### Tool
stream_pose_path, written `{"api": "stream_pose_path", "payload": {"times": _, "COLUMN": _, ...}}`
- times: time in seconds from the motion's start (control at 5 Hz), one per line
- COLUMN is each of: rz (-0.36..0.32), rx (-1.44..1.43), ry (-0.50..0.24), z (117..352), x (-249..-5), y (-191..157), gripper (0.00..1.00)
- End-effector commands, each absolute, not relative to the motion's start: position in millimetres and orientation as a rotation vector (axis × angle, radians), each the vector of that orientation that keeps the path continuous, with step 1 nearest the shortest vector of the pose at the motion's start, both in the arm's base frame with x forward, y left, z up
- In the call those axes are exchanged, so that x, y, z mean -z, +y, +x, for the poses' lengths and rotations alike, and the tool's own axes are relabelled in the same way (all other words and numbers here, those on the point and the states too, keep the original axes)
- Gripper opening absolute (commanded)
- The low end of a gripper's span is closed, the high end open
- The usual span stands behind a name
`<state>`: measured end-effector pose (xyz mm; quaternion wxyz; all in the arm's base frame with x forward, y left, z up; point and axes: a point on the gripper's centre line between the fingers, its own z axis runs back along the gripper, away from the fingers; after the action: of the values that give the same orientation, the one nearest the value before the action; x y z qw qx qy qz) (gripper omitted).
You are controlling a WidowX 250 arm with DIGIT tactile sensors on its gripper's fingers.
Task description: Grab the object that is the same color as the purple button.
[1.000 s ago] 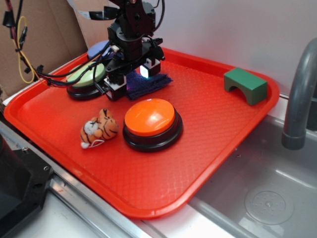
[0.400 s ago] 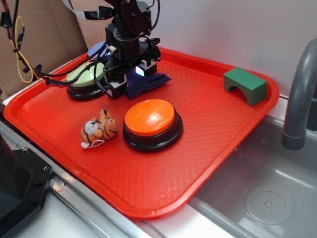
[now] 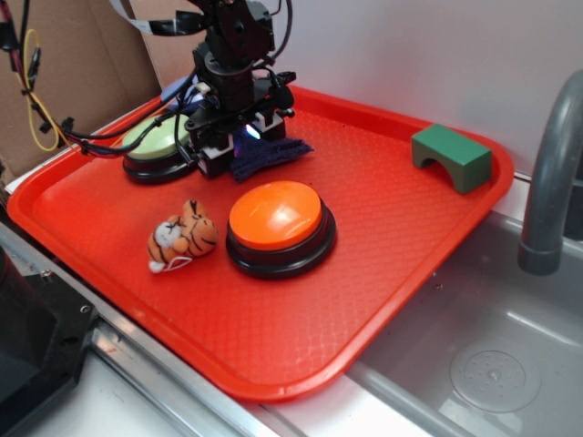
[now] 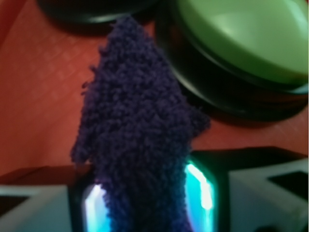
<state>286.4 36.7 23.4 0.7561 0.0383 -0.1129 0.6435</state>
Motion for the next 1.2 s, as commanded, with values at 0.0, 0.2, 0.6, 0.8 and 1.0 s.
{"api": "stream_pose_path", "payload": {"times": 0.0, "rz": -0.078, "rx": -1.109, "ry": -0.275, "z": 291, "x": -92, "y": 46, "gripper": 0.0}}
{"api": "stream_pose_path", "payload": {"times": 0.2, "rz": -0.101, "rx": -0.863, "ry": -0.226, "z": 287, "x": -124, "y": 39, "gripper": 0.0}}
{"api": "stream_pose_path", "payload": {"times": 0.6, "rz": -0.136, "rx": -0.365, "ry": -0.177, "z": 270, "x": -188, "y": 17, "gripper": 0.0}}
{"api": "stream_pose_path", "payload": {"times": 0.8, "rz": -0.152, "rx": -0.17, "ry": -0.163, "z": 263, "x": -203, "y": 10, "gripper": 0.0}}
{"api": "stream_pose_path", "payload": {"times": 1.0, "rz": -0.183, "rx": -0.089, "ry": -0.139, "z": 257, "x": -206, "y": 3, "gripper": 0.0}}
